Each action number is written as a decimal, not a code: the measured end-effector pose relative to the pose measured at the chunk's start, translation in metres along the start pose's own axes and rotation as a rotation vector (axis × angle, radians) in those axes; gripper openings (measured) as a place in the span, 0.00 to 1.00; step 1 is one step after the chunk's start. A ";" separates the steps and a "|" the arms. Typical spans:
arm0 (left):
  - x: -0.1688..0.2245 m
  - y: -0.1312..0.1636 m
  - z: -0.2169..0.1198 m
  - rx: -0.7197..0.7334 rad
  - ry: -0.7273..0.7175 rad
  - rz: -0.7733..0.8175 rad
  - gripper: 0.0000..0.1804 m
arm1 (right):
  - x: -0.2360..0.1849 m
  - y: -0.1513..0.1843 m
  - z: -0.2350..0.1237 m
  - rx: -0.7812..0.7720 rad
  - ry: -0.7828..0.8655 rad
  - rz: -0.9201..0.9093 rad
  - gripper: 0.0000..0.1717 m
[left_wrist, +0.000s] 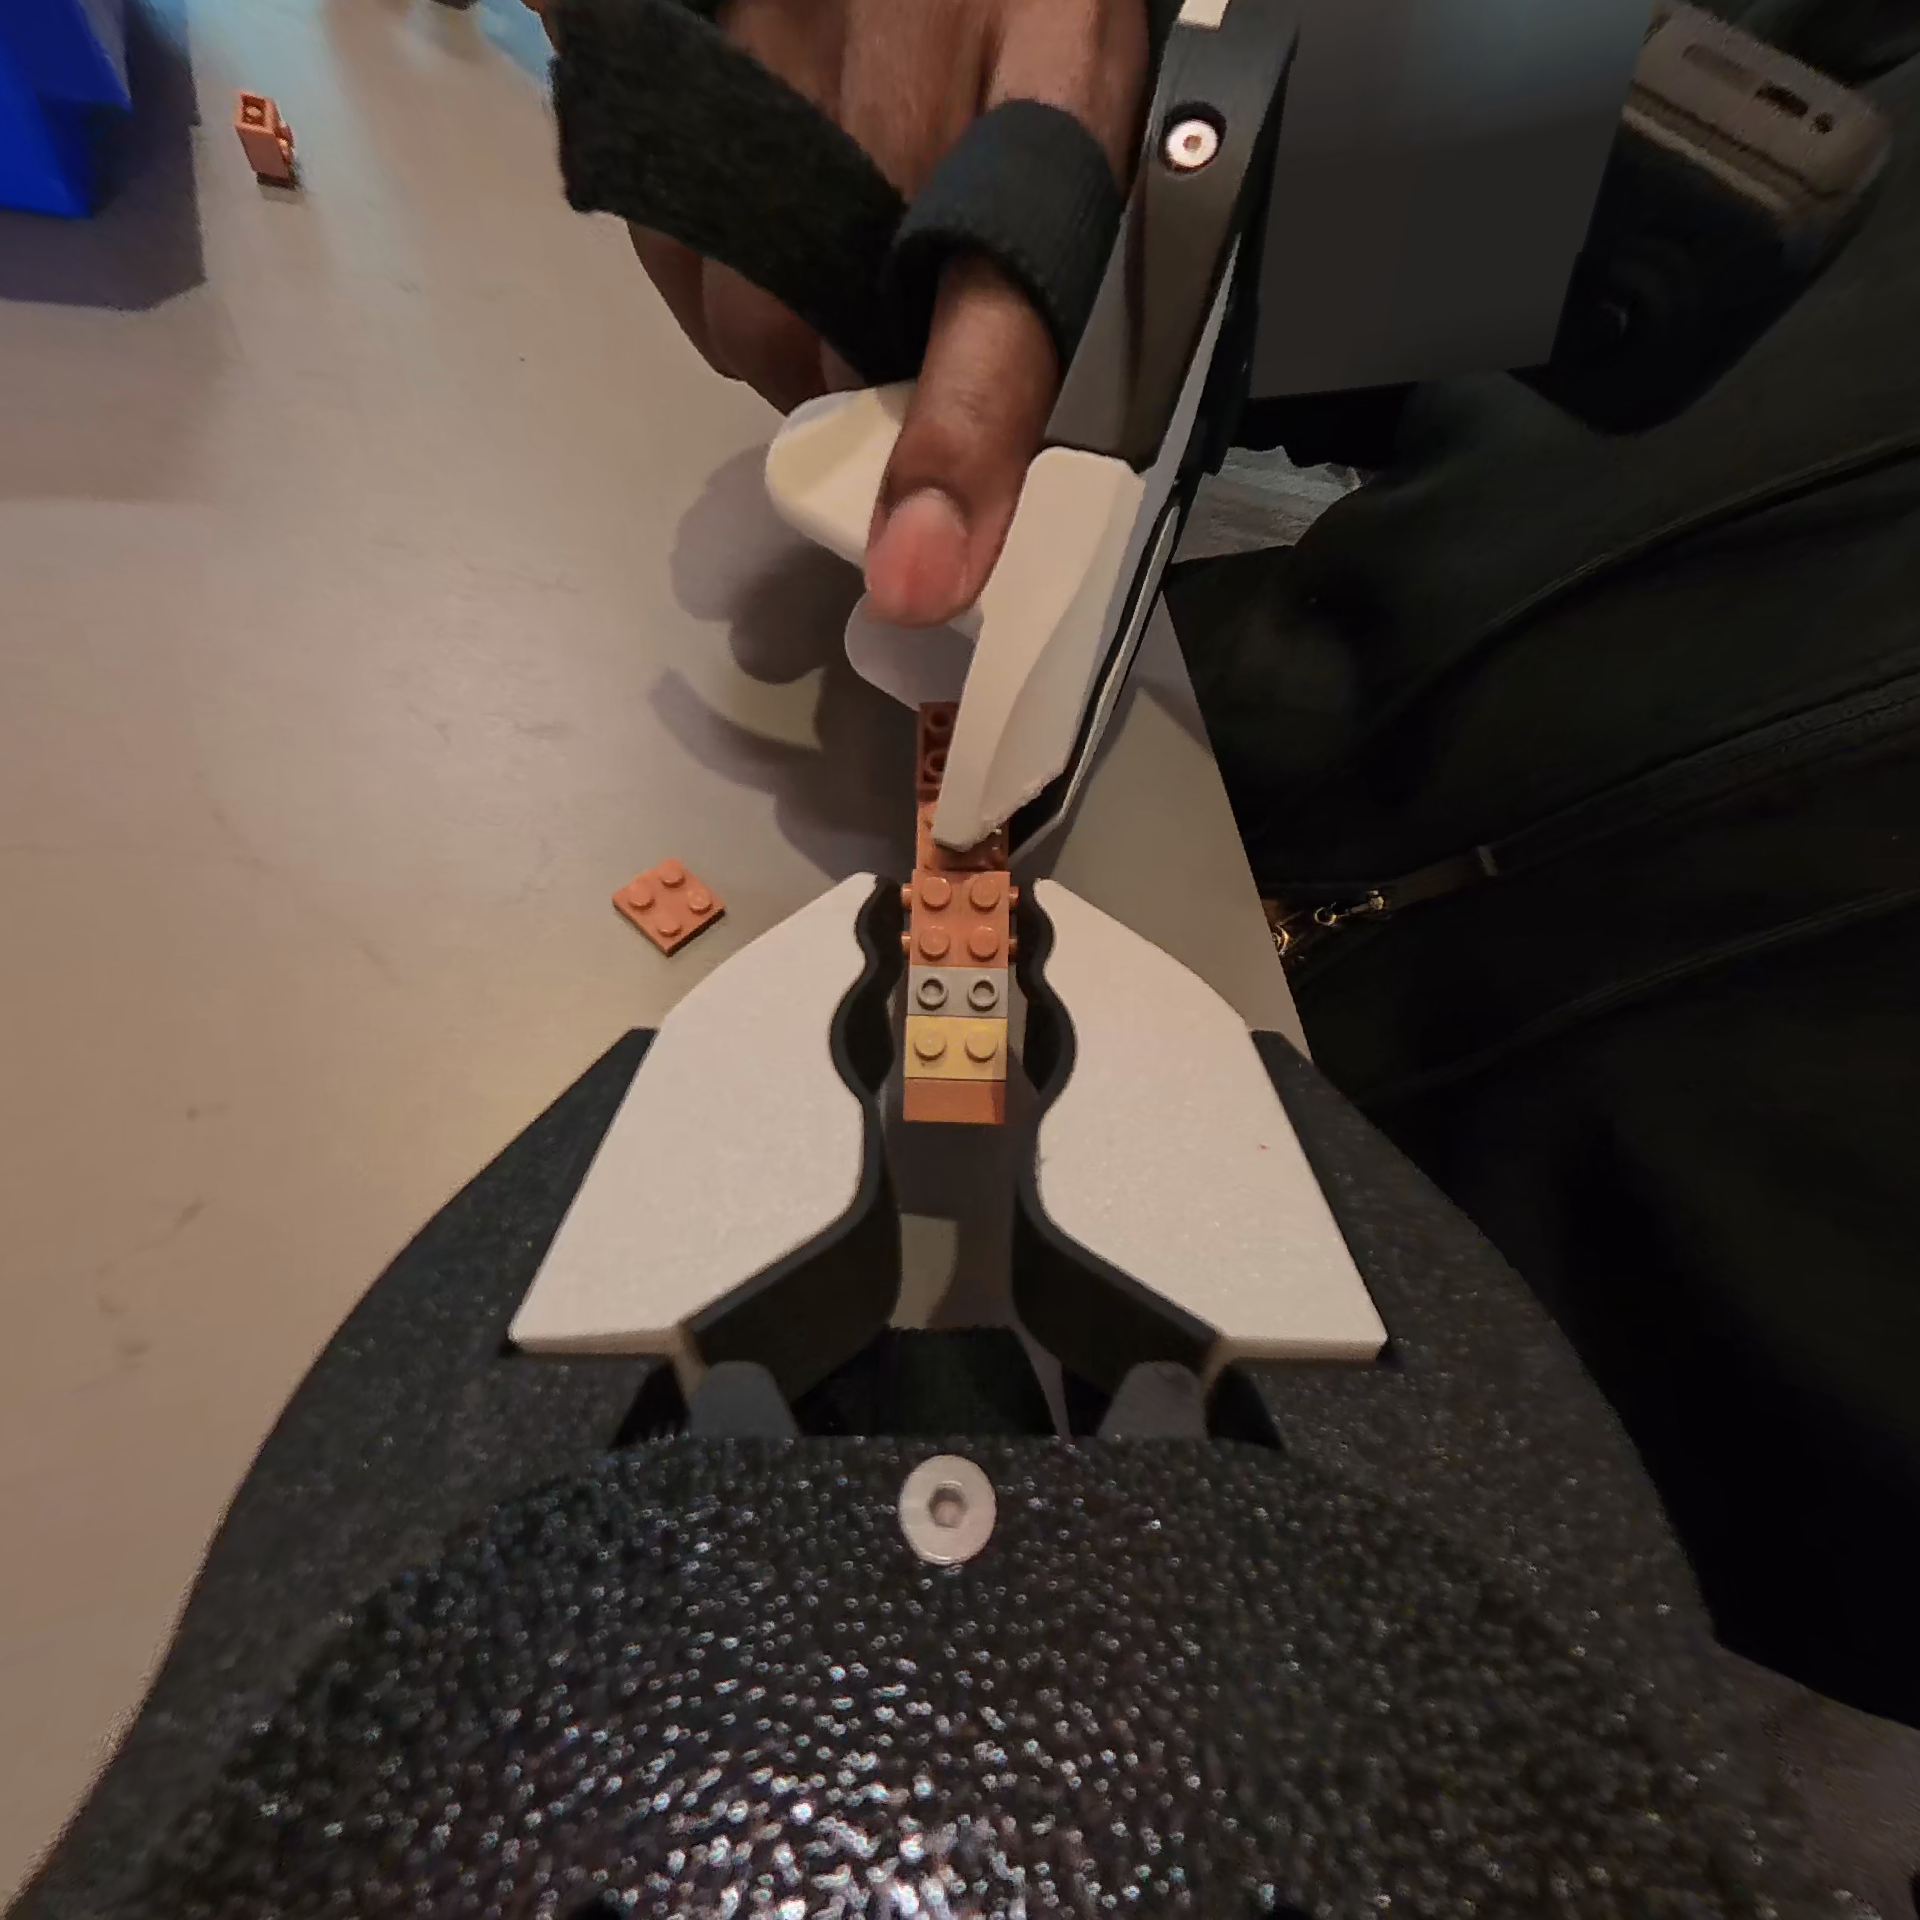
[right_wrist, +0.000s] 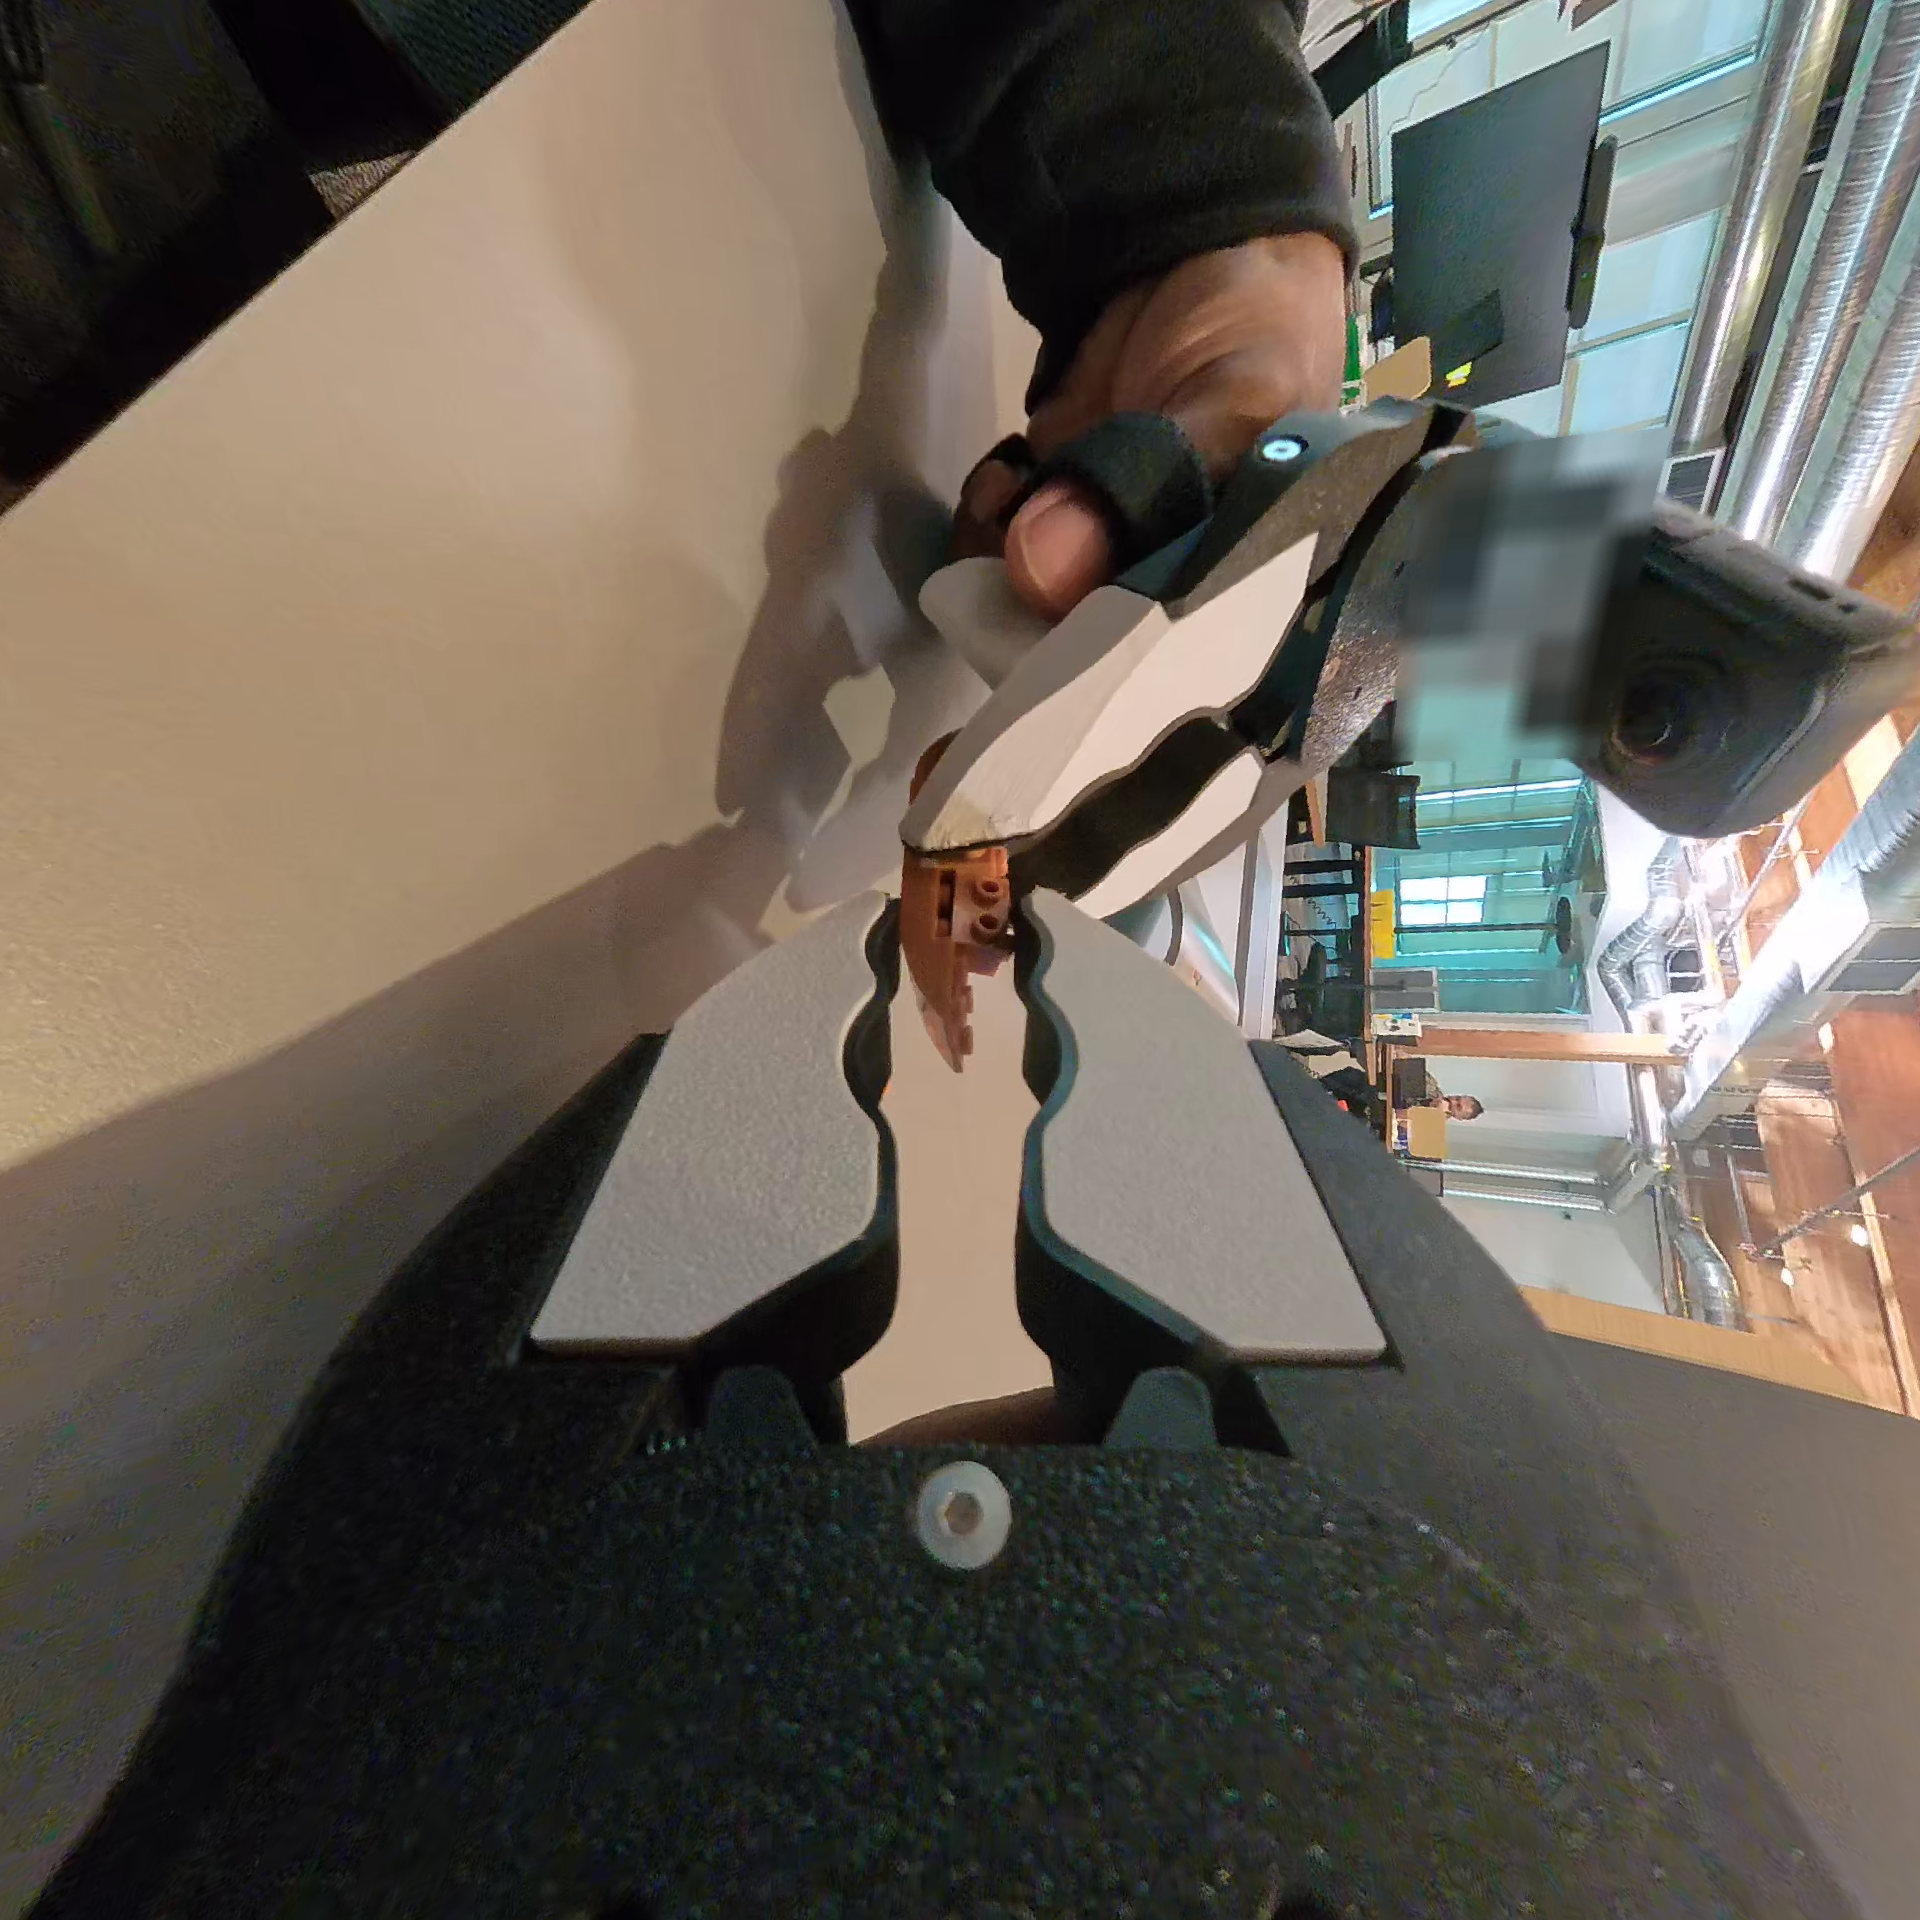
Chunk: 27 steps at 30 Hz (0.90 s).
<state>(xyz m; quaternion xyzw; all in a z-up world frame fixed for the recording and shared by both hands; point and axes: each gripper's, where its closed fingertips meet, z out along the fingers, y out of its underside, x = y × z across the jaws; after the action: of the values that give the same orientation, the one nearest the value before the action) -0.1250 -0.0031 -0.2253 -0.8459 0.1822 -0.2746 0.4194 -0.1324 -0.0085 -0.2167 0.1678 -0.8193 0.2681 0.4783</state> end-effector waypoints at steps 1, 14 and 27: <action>0.000 0.000 0.000 0.001 0.007 -0.009 0.11 | 0.000 0.000 0.000 0.003 -0.001 -0.002 0.12; 0.005 0.007 0.007 -0.032 0.057 -0.051 0.11 | -0.008 -0.003 -0.002 0.027 -0.077 0.031 0.11; -0.015 -0.019 -0.022 0.082 -0.289 0.386 0.25 | 0.027 0.013 -0.011 0.052 0.040 0.368 0.11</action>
<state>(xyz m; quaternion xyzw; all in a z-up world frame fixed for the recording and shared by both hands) -0.1493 0.0027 -0.2037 -0.8083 0.2672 -0.0725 0.5196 -0.1443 0.0077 -0.1926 0.0217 -0.8193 0.3755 0.4328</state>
